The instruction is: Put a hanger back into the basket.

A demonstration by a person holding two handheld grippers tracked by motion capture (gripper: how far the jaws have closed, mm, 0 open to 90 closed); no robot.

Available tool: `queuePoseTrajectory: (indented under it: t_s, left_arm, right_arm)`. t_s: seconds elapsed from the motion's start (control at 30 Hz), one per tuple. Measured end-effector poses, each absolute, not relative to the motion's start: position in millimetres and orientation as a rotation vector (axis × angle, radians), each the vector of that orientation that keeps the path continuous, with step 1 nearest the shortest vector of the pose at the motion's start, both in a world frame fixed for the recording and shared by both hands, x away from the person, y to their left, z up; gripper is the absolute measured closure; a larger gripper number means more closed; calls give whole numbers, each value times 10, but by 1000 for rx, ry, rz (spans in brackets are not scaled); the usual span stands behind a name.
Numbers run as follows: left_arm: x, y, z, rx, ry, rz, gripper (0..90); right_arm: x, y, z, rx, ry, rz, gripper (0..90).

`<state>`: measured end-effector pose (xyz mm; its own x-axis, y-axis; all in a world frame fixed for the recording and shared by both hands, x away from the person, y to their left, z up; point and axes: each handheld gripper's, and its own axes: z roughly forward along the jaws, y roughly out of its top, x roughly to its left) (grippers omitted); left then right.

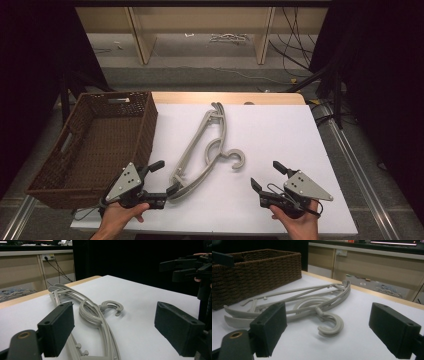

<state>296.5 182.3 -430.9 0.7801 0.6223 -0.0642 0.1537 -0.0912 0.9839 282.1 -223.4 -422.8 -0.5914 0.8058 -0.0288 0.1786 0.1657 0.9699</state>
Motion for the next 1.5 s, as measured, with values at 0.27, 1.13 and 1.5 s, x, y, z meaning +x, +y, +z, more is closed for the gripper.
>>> queuePoseTrajectory:
  t_s: [0.27,1.13,1.5]
  left_arm:
    - [2965,1832,-4309,1617,646,403,160]
    - [3289,1327,-4244,1780,547,317,156]
    - [3605,901,-4249,2044,533,359,192]
  right_arm:
    - [2818,-2238,-4224,931,1894,1441,157]
    - [2823,-2250,-4223,943,1901,1422,162]
    - [2832,-2254,-4235,940,1896,1441,164]
